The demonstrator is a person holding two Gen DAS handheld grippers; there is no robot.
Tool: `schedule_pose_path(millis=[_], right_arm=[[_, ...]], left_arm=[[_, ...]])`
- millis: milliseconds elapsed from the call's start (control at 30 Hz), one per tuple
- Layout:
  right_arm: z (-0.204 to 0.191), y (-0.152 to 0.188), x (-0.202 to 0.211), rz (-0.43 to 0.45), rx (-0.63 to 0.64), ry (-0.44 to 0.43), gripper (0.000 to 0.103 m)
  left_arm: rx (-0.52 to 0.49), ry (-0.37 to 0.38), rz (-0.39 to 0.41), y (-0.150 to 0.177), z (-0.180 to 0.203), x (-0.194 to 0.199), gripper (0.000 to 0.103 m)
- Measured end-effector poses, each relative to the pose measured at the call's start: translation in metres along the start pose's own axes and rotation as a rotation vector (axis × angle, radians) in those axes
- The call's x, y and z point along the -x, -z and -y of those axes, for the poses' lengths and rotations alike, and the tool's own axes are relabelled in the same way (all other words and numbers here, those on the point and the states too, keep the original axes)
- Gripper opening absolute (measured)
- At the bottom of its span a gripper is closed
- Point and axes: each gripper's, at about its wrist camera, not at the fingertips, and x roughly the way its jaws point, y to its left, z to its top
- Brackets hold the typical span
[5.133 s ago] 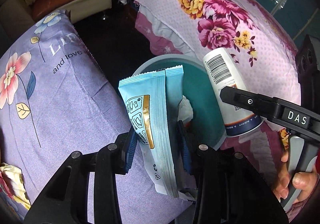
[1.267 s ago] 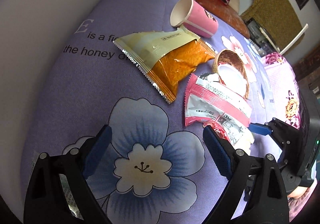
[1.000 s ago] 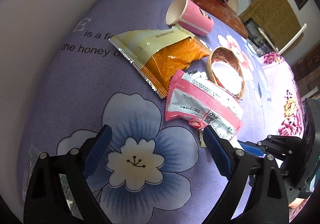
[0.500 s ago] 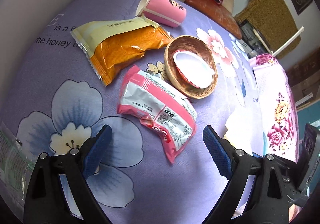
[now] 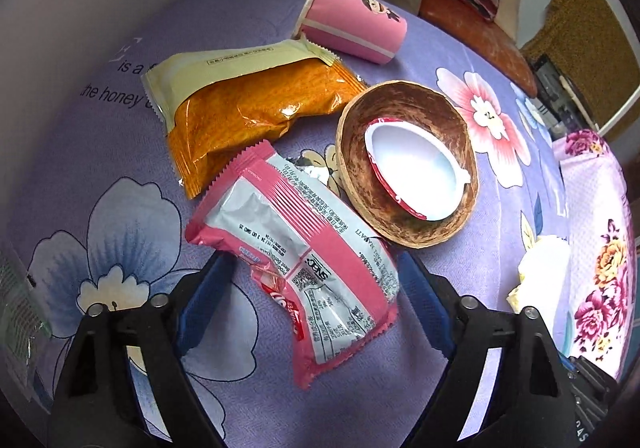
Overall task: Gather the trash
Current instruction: 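Grasp the yellow-patterned tissue with the right tool while the left grasps the pink wrapper, then carry the yellow tissue and pink wrapper over the teal bin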
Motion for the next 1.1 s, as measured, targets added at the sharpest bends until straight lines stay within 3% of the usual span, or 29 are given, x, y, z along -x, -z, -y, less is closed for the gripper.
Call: schedule_pose_path(millis=[67, 167, 433, 800, 1100], right_arm=[[0.003, -0.001, -0.001, 0.005, -0.008, -0.008, 0.01], [0.006, 0.001, 0.0, 0.015, -0.017, -0.015, 0.01], [0.021, 0.013, 0.013, 0.049, -0.076, -0.024, 0.01], [0.061, 0.037, 0.059, 0.143, -0.172, 0.031, 0.01], [0.125, 0.068, 0.103, 0.228, -0.302, 0.106, 0.01]], left_arm=[[-0.02, -0.008, 0.009, 0.003, -0.004, 0.004, 0.059], [-0.025, 0.017, 0.005, 0.009, -0.016, 0.01, 0.053], [-0.132, 0.122, -0.004, 0.035, -0.002, 0.031, 0.051], [-0.418, 0.241, -0.038, 0.069, 0.101, 0.038, 0.051], [-0.601, 0.302, -0.054, 0.096, 0.196, 0.039, 0.051]])
